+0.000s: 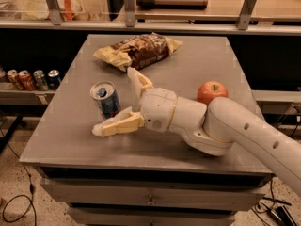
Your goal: Place redbull can upright
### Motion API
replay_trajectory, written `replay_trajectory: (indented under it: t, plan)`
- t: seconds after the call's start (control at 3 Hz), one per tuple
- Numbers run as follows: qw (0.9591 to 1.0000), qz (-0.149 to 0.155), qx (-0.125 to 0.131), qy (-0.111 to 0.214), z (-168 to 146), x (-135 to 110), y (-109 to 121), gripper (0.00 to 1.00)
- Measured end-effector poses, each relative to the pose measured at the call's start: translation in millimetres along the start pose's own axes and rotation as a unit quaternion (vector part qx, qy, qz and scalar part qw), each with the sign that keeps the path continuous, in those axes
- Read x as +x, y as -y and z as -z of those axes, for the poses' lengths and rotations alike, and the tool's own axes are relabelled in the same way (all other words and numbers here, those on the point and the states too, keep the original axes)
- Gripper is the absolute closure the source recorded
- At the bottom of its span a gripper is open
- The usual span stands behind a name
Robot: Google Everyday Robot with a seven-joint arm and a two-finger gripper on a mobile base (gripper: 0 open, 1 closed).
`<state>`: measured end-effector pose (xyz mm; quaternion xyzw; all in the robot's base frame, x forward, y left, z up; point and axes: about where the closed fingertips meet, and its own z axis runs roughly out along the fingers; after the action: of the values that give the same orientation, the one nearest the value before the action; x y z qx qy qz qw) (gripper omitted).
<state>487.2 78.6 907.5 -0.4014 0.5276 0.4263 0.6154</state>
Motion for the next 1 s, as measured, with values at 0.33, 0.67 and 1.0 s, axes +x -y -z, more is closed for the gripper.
replay_trajectory:
  t: [0.33, 0.67, 1.0]
  plan:
    - [0.9999, 0.004, -0.004, -0.012, 3.8, -2.7, 0.6, 0.0]
    - [0.9986, 0.015, -0.01, -0.05, 10.7, -5.3, 0.2, 0.0]
    - [0.9961, 0.023, -0.015, -0.084, 25.6, -10.5, 1.4, 0.0]
